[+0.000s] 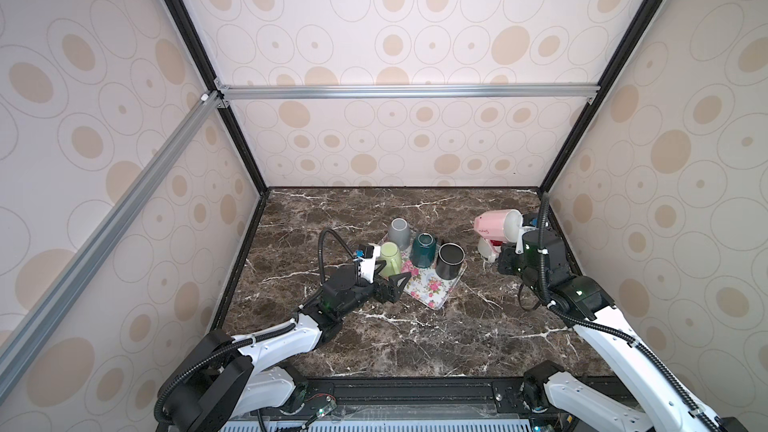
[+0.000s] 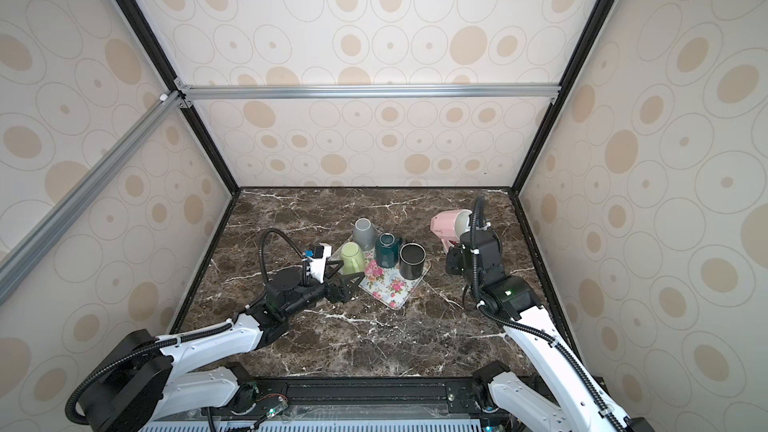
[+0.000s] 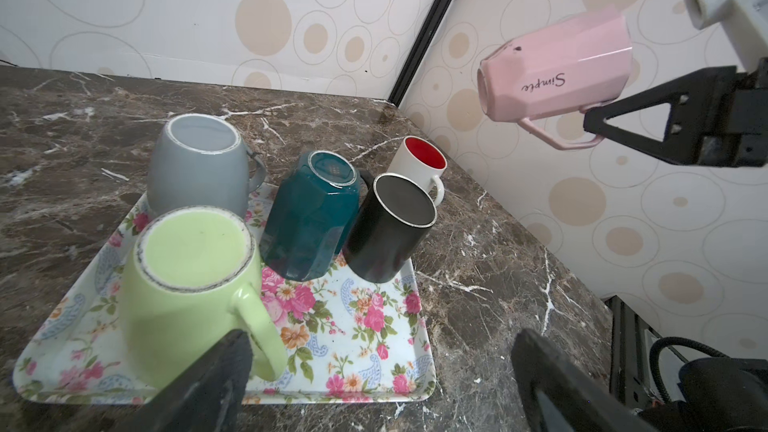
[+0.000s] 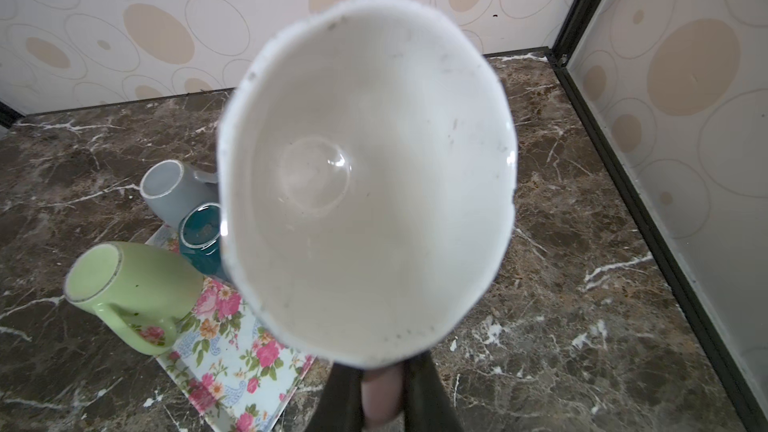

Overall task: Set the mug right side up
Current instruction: 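Grip the pink mug's rim with the right gripper while the left gripper releases and withdraws, then carry the pink mug with the right gripper and lower it sideways onto the table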

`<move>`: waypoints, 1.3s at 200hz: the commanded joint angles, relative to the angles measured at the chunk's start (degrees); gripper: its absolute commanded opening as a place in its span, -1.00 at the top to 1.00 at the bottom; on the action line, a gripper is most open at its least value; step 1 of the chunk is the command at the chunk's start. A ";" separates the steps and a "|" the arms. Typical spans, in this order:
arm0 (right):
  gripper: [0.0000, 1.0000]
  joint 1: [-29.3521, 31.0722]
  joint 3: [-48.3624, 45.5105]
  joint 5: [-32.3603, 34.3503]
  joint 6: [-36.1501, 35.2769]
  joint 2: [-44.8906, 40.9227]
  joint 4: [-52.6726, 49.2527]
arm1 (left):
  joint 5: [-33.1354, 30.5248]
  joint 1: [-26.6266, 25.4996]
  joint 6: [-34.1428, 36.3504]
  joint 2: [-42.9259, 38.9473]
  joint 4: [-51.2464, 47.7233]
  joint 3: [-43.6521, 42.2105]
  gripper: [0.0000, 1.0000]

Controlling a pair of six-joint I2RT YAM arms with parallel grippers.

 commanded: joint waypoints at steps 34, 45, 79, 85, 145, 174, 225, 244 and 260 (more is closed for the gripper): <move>1.00 -3.60 11.06 11.12 1.34 6.06 -7.16 | -6.17 0.40 2.50 -3.84 2.84 -2.78 -0.96; 1.00 -4.19 12.37 13.03 1.66 7.42 -9.30 | -6.91 0.35 2.45 -3.88 2.83 -3.05 -0.97; 1.00 -7.97 14.12 14.34 2.46 10.14 -12.48 | -8.43 0.35 2.50 -3.98 2.94 -3.57 -0.96; 1.00 -8.66 13.93 14.16 2.28 10.44 -12.27 | -8.63 0.36 2.58 -3.88 2.98 -3.61 -0.96; 1.00 -10.48 7.63 14.29 0.97 13.55 -6.28 | -7.44 0.42 2.06 -2.42 3.90 -3.67 -0.96; 1.00 -10.87 3.39 13.04 3.14 15.35 -3.37 | -6.95 0.29 2.41 -1.65 4.21 -3.60 -0.96; 0.72 -16.13 4.84 6.61 8.39 15.47 -9.75 | -7.25 0.35 3.16 -1.32 2.98 -2.87 -0.97; -0.15 -17.02 5.46 3.14 9.40 14.18 -14.52 | -6.72 0.28 3.02 -0.09 3.15 -2.45 -0.96; -0.35 -17.99 4.45 -3.84 12.09 10.97 -19.45 | -5.53 0.27 4.00 1.40 1.20 -0.70 -0.96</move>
